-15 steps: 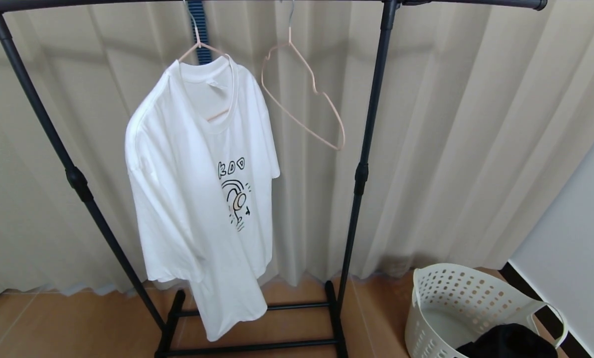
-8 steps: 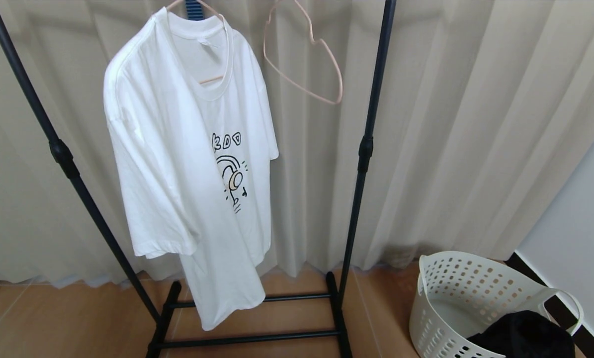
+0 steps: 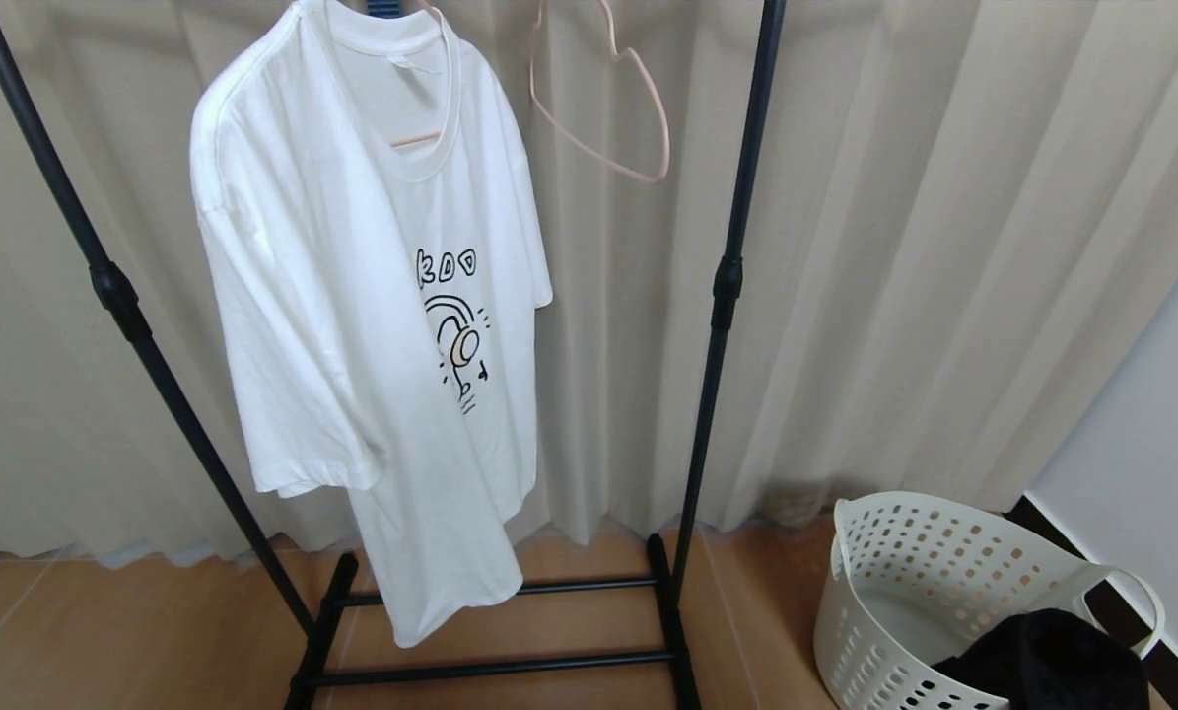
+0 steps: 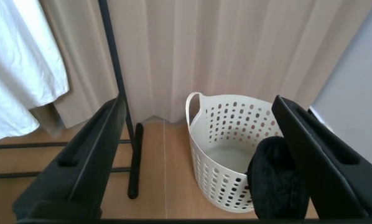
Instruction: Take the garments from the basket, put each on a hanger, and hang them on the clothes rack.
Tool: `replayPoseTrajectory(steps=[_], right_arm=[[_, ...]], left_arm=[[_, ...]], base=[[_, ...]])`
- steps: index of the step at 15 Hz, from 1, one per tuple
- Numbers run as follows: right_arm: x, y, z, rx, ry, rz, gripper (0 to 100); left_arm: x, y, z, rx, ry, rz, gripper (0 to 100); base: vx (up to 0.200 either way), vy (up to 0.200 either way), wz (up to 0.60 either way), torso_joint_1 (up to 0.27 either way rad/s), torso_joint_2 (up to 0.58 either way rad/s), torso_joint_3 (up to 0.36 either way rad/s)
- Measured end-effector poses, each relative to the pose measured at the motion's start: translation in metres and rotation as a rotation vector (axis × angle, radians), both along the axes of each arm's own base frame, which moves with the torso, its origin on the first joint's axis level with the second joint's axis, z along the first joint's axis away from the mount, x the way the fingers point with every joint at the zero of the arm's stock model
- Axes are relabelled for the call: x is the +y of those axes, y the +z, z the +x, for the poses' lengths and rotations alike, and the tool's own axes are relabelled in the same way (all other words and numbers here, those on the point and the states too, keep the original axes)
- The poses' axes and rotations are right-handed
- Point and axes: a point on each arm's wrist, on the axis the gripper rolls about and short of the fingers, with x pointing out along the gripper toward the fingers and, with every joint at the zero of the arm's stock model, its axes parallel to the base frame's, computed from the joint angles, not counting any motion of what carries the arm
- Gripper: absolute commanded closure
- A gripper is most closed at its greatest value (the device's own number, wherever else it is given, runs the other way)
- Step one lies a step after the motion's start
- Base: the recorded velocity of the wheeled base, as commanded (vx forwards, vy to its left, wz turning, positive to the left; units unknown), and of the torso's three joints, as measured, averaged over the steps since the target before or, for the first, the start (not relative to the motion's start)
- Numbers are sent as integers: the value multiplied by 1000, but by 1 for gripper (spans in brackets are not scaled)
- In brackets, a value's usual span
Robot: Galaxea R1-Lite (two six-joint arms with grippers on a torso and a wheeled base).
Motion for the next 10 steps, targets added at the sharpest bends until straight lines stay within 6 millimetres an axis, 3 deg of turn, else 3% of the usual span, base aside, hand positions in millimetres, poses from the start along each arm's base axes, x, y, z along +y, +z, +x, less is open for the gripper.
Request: replayPoseTrajectory(steps=[5, 8, 10], right_arm=[[0, 0, 0, 0, 0, 0, 0], [0, 0, 0, 0, 0, 0, 0], [0, 0, 0, 0, 0, 1, 0]], left_arm=[[0, 0, 0, 0, 0, -1, 0], [0, 0, 0, 0, 0, 0, 0], [0, 0, 0, 1, 0, -1, 0]], base=[[0, 0, -600, 0, 4, 4], [0, 0, 0, 0, 0, 0], [0, -200, 0, 5, 5, 2]])
